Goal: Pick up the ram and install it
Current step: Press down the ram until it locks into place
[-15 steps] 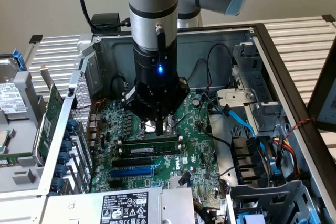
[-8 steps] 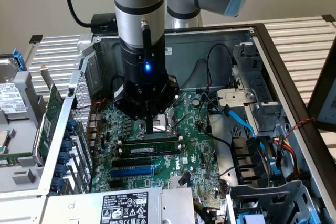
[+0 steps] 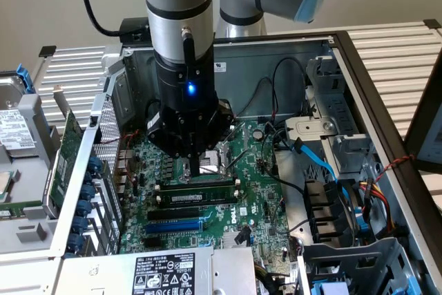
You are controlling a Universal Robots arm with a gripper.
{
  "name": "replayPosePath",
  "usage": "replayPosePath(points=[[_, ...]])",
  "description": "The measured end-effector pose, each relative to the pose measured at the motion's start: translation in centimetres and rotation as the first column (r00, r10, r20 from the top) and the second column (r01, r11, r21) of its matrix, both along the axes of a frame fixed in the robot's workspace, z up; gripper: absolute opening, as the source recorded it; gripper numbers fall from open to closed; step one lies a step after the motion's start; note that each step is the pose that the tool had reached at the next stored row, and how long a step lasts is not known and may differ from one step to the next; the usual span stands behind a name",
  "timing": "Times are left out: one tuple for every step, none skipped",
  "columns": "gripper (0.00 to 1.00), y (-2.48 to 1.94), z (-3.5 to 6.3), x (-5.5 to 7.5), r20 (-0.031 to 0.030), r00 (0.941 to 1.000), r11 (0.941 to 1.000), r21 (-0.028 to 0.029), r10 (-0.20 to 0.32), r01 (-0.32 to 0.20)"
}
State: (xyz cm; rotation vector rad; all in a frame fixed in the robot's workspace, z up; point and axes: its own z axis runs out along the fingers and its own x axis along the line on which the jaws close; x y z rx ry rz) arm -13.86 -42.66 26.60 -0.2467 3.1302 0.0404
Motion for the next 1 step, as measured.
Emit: replayPosePath(points=[[0.11,0.0,0.0,0.0,-0.0001,1.0,1.0,0.0,0.0,0.0]])
